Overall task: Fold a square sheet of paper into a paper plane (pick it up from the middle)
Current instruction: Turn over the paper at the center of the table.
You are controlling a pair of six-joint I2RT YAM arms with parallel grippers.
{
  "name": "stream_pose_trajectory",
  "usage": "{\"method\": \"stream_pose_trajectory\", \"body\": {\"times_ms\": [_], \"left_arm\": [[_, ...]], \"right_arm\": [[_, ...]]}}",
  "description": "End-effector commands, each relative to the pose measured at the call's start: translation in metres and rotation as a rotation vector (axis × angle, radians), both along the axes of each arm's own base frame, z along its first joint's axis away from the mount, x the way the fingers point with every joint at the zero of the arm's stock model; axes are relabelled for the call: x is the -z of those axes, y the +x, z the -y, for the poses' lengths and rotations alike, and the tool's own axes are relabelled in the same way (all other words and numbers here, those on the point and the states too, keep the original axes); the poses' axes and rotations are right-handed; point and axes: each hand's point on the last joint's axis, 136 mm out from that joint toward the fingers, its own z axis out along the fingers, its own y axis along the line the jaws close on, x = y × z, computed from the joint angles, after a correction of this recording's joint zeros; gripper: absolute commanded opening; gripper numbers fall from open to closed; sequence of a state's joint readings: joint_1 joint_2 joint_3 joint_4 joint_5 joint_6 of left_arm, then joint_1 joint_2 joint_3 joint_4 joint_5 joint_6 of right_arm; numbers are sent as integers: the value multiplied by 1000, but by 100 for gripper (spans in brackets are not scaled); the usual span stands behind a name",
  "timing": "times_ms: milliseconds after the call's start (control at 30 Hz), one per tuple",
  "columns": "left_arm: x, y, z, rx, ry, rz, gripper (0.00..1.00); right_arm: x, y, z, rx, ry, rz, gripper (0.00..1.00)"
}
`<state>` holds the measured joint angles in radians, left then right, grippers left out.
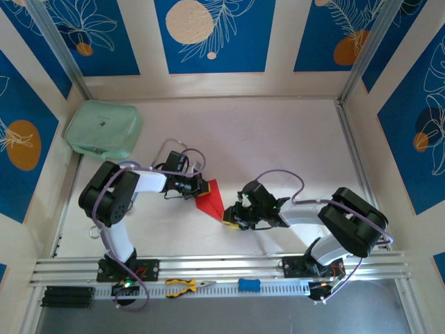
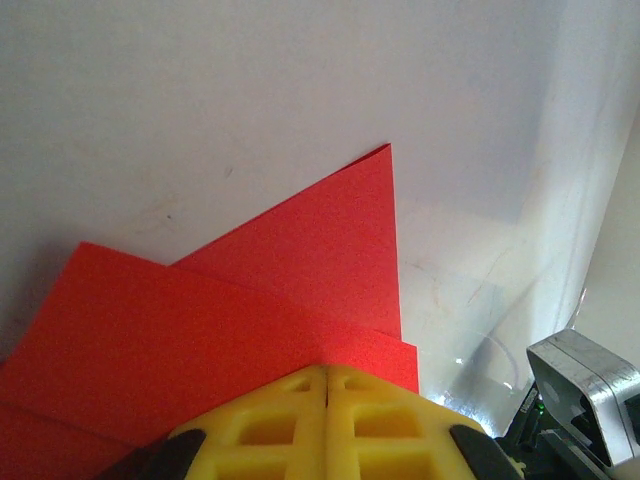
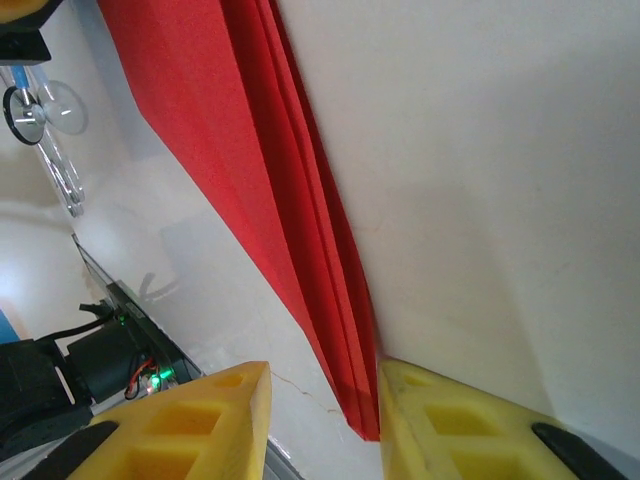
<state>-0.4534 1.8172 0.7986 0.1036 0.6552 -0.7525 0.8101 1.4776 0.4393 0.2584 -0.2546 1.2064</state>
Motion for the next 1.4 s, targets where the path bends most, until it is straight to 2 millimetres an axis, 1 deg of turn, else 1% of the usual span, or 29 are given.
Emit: {"method": "stream_pose_trajectory", "body": {"times_ms": [0, 133, 333, 533, 633, 800, 967, 1033, 1067, 1133, 1233, 1300, 1367], "left_arm": [[32, -8, -24, -51, 117, -90, 0], [31, -8, -24, -50, 115, -89, 0], [30, -8, -23, -49, 108, -88, 0], [25, -3, -21, -53, 99, -77, 0], [23, -2, -20, -52, 100, -73, 0], [19, 0, -18, -48, 90, -66, 1], [7, 2, -16, -45, 72, -45, 4], [-4, 3, -13, -46, 47, -31, 8], [-11, 4, -12, -47, 34, -22, 13], [-30, 4, -12, -59, 18, 13, 24], [-58, -2, -20, -88, 31, 72, 41], [-73, -9, -29, -109, 46, 110, 47], [-80, -16, -36, -127, 61, 132, 50]], "right_arm": [[-7, 11, -9, -3, 37, 38, 34], [-6, 18, -9, 5, 55, 59, 34], [-11, 30, -17, -9, 106, 112, 34], [-11, 38, -22, -20, 143, 133, 34], [-10, 38, -23, -24, 147, 138, 33], [-8, 39, -21, -26, 136, 147, 28], [-5, 37, -17, -26, 134, 145, 18], [-9, 36, -17, -32, 142, 155, 13], [-11, 35, -16, -32, 143, 158, 12], [-17, 34, -13, -41, 139, 180, 10], [-24, 31, -3, -72, 75, 213, 9], [-31, 29, 5, -106, 22, 246, 8], [-40, 28, 15, -142, -42, 289, 8]]}}
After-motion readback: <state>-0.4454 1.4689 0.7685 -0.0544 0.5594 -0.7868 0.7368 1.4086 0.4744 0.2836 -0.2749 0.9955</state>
